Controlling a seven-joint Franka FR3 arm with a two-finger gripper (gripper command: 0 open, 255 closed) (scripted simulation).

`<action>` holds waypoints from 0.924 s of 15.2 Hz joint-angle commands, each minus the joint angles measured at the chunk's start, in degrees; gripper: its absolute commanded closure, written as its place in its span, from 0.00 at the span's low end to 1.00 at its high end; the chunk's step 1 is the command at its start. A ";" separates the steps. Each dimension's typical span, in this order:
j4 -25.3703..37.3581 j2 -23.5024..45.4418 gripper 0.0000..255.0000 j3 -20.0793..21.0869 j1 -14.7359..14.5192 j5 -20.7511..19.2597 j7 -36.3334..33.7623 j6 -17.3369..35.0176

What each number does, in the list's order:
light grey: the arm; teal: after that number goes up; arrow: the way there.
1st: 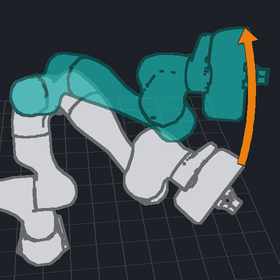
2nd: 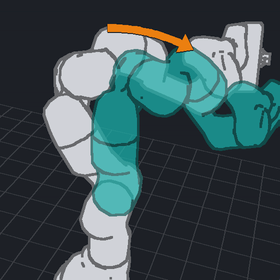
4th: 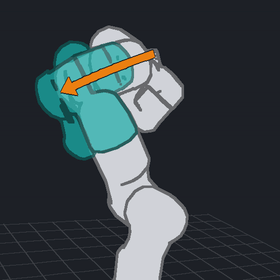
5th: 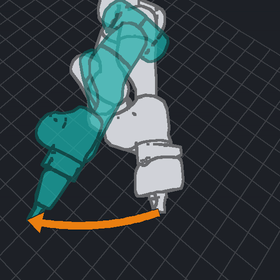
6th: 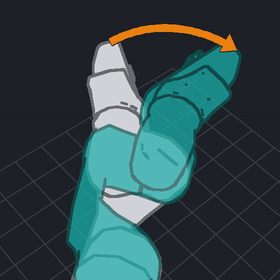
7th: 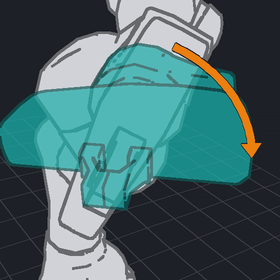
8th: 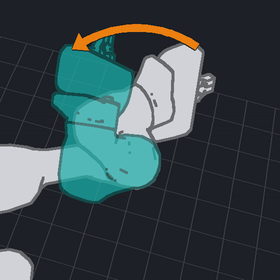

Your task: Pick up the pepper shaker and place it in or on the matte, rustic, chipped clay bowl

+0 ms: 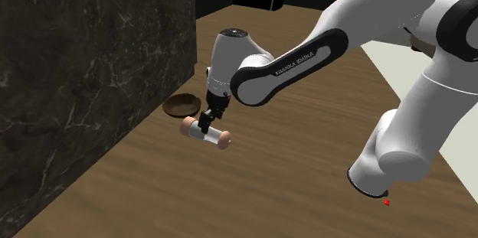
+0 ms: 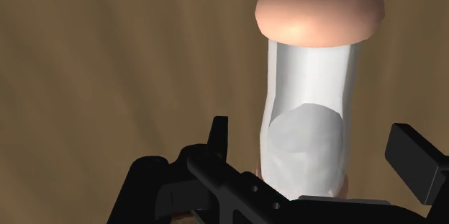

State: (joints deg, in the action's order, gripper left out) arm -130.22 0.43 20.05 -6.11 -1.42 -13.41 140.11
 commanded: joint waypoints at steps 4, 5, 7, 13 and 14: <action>0.88 4.58 0.00 0.22 -0.57 -2.47 -2.46 3.34; 0.83 5.25 0.00 0.15 -0.62 -2.90 -2.76 4.01; 0.77 6.62 0.00 -0.02 -0.74 -3.81 -3.39 5.34; 0.76 7.02 0.00 -0.09 -0.80 -4.07 -3.58 5.72; 0.76 7.02 0.00 -0.09 -0.80 -4.07 -3.58 5.72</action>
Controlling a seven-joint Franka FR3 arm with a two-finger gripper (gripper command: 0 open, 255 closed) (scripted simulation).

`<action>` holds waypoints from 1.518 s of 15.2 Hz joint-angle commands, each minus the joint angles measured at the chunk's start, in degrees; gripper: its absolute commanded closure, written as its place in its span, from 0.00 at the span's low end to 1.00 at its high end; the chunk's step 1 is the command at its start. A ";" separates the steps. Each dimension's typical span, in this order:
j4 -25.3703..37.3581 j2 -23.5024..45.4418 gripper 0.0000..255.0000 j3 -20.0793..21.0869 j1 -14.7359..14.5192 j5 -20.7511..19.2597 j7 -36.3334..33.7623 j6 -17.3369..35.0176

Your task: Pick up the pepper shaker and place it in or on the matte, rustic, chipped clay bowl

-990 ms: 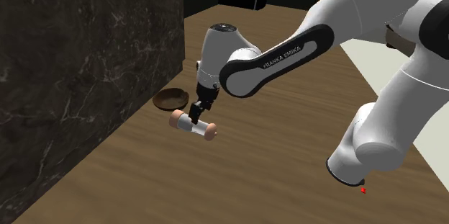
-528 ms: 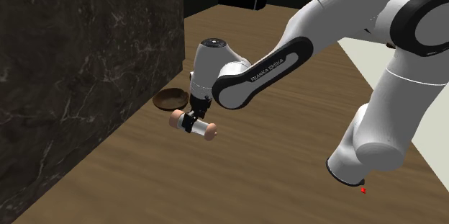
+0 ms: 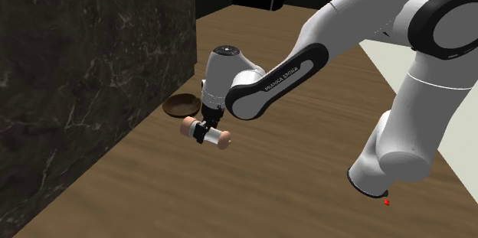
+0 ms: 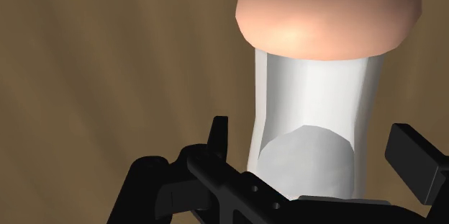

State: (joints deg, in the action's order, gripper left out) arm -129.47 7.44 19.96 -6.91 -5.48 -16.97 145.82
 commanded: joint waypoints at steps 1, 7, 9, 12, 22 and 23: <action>0.00 0.01 0.00 0.00 0.00 -0.01 -0.01 0.01; 0.00 0.01 1.00 0.00 0.00 -0.01 0.00 0.01; -0.01 0.00 1.00 0.00 0.00 0.00 0.00 0.01; 0.00 0.01 1.00 0.00 0.00 -0.01 -0.01 0.01; 2.57 -5.12 1.00 0.53 0.41 3.33 2.40 -7.30; 2.89 -5.57 1.00 0.54 0.43 3.60 2.58 -8.04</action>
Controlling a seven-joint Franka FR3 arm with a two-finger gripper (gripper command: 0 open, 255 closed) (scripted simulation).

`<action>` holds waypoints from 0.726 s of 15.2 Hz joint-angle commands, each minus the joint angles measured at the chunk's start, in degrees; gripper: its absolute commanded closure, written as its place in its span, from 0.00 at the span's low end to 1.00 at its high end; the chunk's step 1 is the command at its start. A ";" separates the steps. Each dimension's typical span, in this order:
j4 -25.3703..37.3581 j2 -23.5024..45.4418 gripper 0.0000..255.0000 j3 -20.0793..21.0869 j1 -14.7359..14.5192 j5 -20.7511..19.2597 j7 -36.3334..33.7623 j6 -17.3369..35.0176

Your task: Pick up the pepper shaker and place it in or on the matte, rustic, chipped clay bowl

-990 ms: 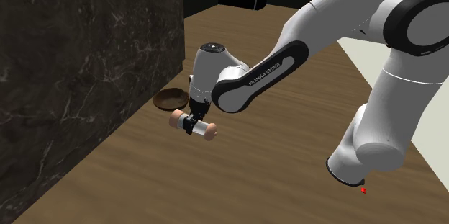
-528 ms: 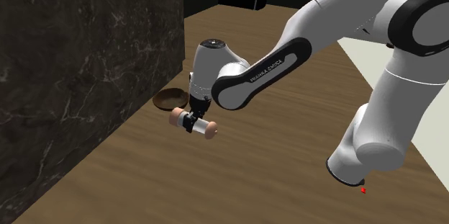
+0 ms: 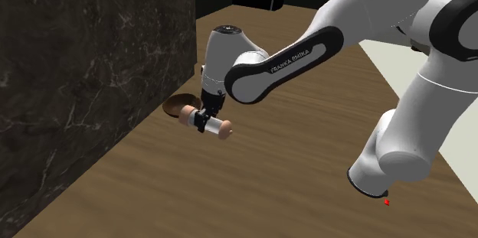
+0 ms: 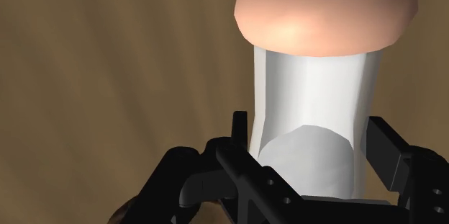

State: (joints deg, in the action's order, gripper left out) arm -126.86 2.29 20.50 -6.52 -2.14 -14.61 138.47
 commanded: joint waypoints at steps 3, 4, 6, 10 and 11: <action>1.34 -1.70 1.00 0.00 0.09 0.97 0.73 -2.93; 1.72 -2.10 1.00 0.00 0.10 1.19 0.89 -3.68; 2.51 -2.86 1.00 -0.02 0.12 1.58 1.18 -5.18; 4.24 -4.23 1.00 -0.10 0.16 2.25 1.67 -8.20; 4.70 -4.55 1.00 -0.12 0.17 2.40 1.78 -8.96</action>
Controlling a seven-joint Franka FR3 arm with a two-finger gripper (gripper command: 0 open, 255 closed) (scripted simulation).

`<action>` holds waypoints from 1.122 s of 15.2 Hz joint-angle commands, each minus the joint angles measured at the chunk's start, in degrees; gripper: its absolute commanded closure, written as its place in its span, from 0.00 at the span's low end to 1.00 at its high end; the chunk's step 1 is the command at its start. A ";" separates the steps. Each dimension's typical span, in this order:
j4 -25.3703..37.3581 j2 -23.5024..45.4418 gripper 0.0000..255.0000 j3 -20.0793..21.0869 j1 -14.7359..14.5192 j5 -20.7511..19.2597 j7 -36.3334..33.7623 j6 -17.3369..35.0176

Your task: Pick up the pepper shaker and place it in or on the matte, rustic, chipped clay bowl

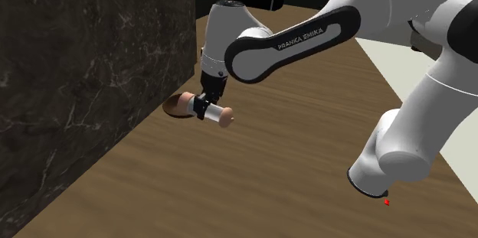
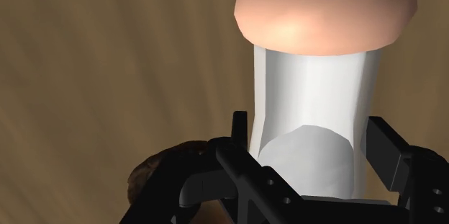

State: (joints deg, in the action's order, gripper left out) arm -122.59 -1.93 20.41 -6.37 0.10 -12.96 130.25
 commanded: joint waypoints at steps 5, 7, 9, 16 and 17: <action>9.76 6.95 1.00 -1.29 1.27 -2.33 1.56 -3.21; 14.66 10.84 1.00 -1.90 1.65 -3.49 2.23 -4.42; 19.94 14.83 1.00 -2.52 1.87 -4.55 2.93 -5.89; 42.77 30.44 1.00 -4.55 1.57 -7.57 5.76 -13.52; 44.56 31.58 1.00 -4.69 1.47 -7.72 5.97 -14.19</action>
State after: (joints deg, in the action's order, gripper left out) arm -80.72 27.86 15.94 -4.91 -7.39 -7.52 116.99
